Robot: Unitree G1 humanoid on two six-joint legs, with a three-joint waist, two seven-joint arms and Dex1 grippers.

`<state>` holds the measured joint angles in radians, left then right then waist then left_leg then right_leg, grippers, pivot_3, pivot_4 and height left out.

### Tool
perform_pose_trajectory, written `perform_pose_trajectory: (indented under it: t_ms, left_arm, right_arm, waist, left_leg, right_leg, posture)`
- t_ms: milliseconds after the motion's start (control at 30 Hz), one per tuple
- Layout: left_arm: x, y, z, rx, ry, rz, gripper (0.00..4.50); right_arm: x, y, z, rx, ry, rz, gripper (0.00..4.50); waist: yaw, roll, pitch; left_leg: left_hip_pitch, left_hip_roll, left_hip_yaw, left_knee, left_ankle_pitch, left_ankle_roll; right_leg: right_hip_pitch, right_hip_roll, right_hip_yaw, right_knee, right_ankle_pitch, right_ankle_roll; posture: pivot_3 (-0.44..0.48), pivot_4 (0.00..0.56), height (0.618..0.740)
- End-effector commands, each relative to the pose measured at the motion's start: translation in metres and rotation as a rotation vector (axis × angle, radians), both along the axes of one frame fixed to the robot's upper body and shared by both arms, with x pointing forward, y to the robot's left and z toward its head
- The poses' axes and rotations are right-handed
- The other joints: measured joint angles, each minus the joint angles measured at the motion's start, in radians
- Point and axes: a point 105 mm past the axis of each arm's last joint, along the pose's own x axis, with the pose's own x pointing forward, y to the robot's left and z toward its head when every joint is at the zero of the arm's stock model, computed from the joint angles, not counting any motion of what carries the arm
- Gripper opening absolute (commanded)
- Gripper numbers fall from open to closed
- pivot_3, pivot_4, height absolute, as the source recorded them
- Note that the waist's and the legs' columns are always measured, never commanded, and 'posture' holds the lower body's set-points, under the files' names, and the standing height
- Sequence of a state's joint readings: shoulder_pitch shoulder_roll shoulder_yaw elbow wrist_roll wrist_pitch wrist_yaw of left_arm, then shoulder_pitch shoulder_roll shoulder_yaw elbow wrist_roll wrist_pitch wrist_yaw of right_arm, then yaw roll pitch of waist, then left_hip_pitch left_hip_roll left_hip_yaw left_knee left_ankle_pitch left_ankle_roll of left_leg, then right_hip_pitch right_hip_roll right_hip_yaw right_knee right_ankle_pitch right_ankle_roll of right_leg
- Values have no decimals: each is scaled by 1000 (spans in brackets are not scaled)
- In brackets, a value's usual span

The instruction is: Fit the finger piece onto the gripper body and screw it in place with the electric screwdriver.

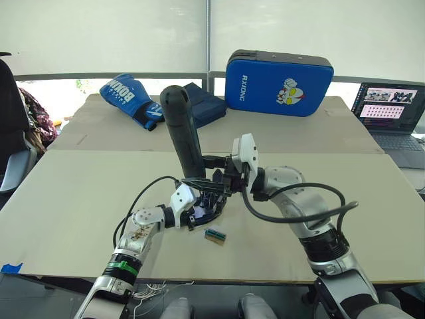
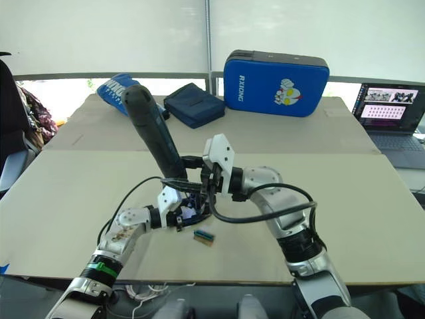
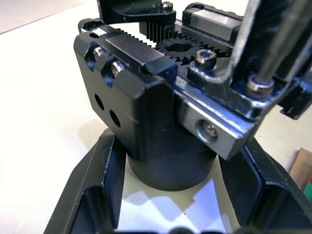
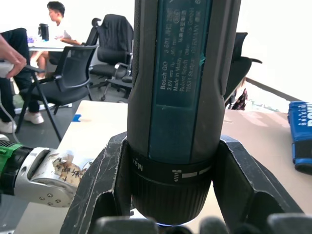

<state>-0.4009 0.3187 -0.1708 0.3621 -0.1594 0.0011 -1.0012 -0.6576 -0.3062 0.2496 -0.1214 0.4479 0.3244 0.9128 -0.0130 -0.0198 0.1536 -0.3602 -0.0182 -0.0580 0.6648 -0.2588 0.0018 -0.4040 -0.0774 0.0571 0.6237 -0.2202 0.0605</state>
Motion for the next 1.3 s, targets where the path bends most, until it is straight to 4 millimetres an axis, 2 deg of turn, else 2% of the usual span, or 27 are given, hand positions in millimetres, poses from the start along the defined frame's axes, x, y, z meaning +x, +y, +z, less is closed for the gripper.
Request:
perform_pose_trajectory:
  t_ms: [33, 100, 200, 333, 433, 500, 600, 633, 733, 800, 933, 1000, 1033, 1100, 1200, 1300]
  left_arm:
    - [-8, 0, -25, 56, 88, -1, 2267]
    - [-8, 1, -27, 63, 91, 6, 2267]
    - [-7, 1, -29, 68, 95, 16, 2267]
    - [-7, 2, -32, 64, 99, 27, 2267]
    - [-5, 3, -30, 39, 98, 49, 2267]
    - [-4, 4, -27, 20, 95, 63, 3299]
    - [-6, 8, -23, 13, 71, 54, 4477]
    - [-6, 11, -22, 17, 61, 56, 4477]
    - [-8, 38, -11, 10, 22, 96, 4477]
    - [-9, 57, -4, 9, 4, 129, 4477]
    - [-28, 113, 12, 2, 13, 149, 4477]
    - [-39, 126, 18, 6, 9, 113, 4477]
    - [-47, 134, 25, -6, 4, 84, 4477]
    - [-61, 151, 42, 2, -40, 30, 4477]
    - [-69, 165, 58, 28, -79, -16, 4477]
    - [-71, 171, 66, 46, -99, -36, 4477]
  right_arm:
    - [-10, -7, 45, 111, -97, 46, 1926]
    - [-18, -8, 62, 149, -139, 81, 1926]
    - [-24, -10, 75, 166, -169, 115, 1926]
    - [-31, -12, 74, 151, -168, 160, 1926]
    - [-44, -16, 75, 174, -165, 222, 1926]
    - [-55, -20, 81, 204, -162, 266, 1926]
    - [-69, -26, 86, 216, -158, 310, 1926]
    - [-73, -28, 88, 219, -159, 316, 1926]
    - [-85, -44, 102, 223, -160, 311, 1926]
    - [-86, -56, 105, 194, -148, 275, 1926]
    - [-65, -108, 99, 72, 3, 57, 1926]
    - [-62, -126, 89, -17, 85, -5, 1926]
    - [-56, -141, 78, -86, 145, -73, 1926]
    - [-47, -184, 40, -318, 309, -261, 1926]
    - [-37, -241, -3, -567, 563, -571, 1926]
    - [-37, -279, -35, -747, 682, -729, 1926]
  waist:
    - [1, 0, 1]
    - [0, 0, 3]
    - [2, 0, 3]
    - [2, 0, 3]
    - [3, 0, 3]
    - [2, 0, 3]
    - [1, 1, 3]
    - [0, 1, 3]
    - [-8, -1, 6]
    - [-20, -1, 6]
    - [-35, -2, 9]
    - [-34, -1, 13]
    - [-30, 0, 15]
    - [-18, 1, 16]
    - [-1, -1, 18]
    - [1, 2, 19]
  left_leg:
    - [-1, 0, 0, 0, 0, 0]
    - [-3, 0, 0, 0, 0, 0]
    - [-7, 0, -1, 0, 0, 0]
    - [-7, 0, -1, 0, 0, 0]
    - [-7, 0, -1, 0, 0, 0]
    - [-7, 0, -2, 0, 0, 0]
    - [-8, 0, -2, 0, 0, 0]
    - [-8, 0, -2, 0, 0, 0]
    - [-9, 1, -4, 0, 0, 0]
    - [-11, 2, -6, -2, 0, 0]
    - [-12, 3, -6, -5, 0, 0]
    - [-12, 3, -5, -6, 0, 0]
    - [-13, 4, -4, -6, 0, 0]
    - [-15, 3, 2, -6, 0, 0]
    - [-22, 3, 3, -4, 0, 0]
    - [-27, 1, 6, -4, 0, -1]
  right_leg:
    - [-1, 0, 0, 0, 1, -1]
    - [-3, 0, 0, 0, 3, -5]
    - [-7, 0, 0, 0, 4, -6]
    - [-6, 0, -1, -1, 4, -6]
    - [-6, -1, -2, -1, 4, -6]
    - [-6, -1, -2, -1, 4, -6]
    - [-7, 0, -2, -1, 4, -6]
    - [-7, 0, -2, -1, 4, -6]
    - [-8, 0, -2, -1, 4, -6]
    - [-14, 0, 0, 0, 5, -7]
    - [-19, 1, 2, 2, 4, -10]
    - [-20, 1, 1, 2, 3, -11]
    - [-20, 1, 1, 2, 3, -12]
    - [-20, 0, 1, 0, 2, -10]
    - [-23, -2, 0, -3, 0, -8]
    - [-28, -7, 0, -6, 3, -6]
  posture:
    - [0, 150, 740]
    - [0, 150, 740]
    - [0, 150, 740]
    - [0, 150, 740]
    - [0, 150, 740]
    - [0, 150, 740]
    - [0, 150, 740]
    - [0, 150, 740]
    - [0, 150, 740]
    - [0, 150, 740]
    - [0, 150, 740]
    - [0, 150, 740]
    - [0, 150, 740]
    - [0, 150, 740]
    - [0, 150, 740]
    - [0, 150, 740]
